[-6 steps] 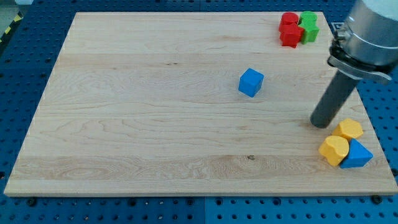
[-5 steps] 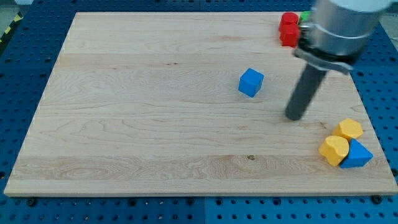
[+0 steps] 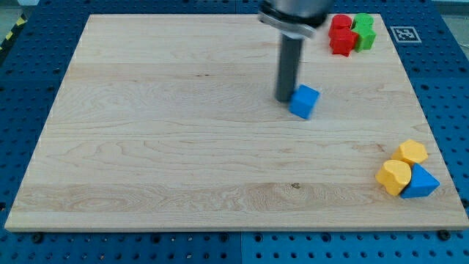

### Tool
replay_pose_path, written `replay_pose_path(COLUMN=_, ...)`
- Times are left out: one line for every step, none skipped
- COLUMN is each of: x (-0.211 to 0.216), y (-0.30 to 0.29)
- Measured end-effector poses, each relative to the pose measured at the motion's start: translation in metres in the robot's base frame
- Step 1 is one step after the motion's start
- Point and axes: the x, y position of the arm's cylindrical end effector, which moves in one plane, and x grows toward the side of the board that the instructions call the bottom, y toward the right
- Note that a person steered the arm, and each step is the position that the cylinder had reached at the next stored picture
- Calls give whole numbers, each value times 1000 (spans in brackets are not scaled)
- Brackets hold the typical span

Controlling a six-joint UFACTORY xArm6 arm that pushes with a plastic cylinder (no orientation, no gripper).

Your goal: Push the blue cube into the yellow blocks

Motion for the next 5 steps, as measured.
replay_pose_path(x=64, y=57)
replay_pose_path(x=62, y=64)
replay_pose_path(x=19, y=41)
replay_pose_path(x=-15, y=58)
replay_pose_path(x=-12, y=108)
